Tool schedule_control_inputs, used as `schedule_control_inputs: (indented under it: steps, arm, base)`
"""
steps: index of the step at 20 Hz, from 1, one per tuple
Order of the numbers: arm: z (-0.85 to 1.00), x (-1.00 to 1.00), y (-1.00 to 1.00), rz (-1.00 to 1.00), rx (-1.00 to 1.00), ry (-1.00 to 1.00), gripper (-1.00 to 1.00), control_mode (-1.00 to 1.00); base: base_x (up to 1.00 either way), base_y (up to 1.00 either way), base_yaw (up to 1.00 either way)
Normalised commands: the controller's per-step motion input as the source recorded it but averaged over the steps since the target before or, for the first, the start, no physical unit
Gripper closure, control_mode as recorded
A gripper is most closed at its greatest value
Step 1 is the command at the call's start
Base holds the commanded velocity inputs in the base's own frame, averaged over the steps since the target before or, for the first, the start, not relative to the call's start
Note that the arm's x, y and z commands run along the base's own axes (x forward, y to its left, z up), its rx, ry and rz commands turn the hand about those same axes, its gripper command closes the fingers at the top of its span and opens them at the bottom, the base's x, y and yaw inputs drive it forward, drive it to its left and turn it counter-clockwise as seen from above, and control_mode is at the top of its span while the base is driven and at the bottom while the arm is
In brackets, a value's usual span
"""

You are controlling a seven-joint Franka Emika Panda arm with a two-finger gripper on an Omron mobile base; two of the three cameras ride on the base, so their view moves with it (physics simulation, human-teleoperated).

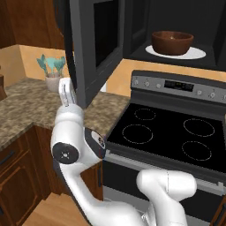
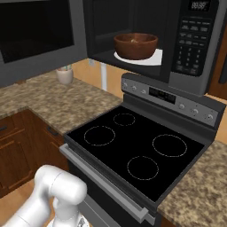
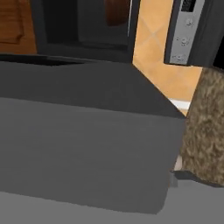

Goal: Pick the onion from the sink and place it in the bowl. Then pick the bowl and place it in the microwave. Then close the microwave door and press the start button.

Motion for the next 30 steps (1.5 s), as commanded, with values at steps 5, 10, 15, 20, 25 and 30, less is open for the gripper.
schedule_control_inputs:
  steps: [5,10,15,20,25,30]
  arm:
    - [0.15,0.01,-0.8,-0.05,0.23,-0.23,-1.0,-1.0]
    - [0.15,0.01,-0.97,-0.07,0.27,-0.13,-1.0,-1.0]
    - [0.14,0.0,-1.0,-0.1,0.32,-0.15,-1.0,-1.0]
    - [0.13,-0.01,-1.0,-0.11,0.31,-0.14,-1.0,-1.0]
    - [0.19,-0.02,-1.0,-0.14,0.32,-0.11,-1.0,-1.0]
    - [0.16,0.0,-1.0,-0.14,0.34,-0.1,-1.0,-1.0]
  base:
    - [0.0,0.0,0.0]
    - [0.0,0.0,0.0]
    - [0.0,0.0,0.0]
    - [0.0,0.0,0.0]
    - [0.0,0.0,0.0]
    - [0.0,0.0,0.0]
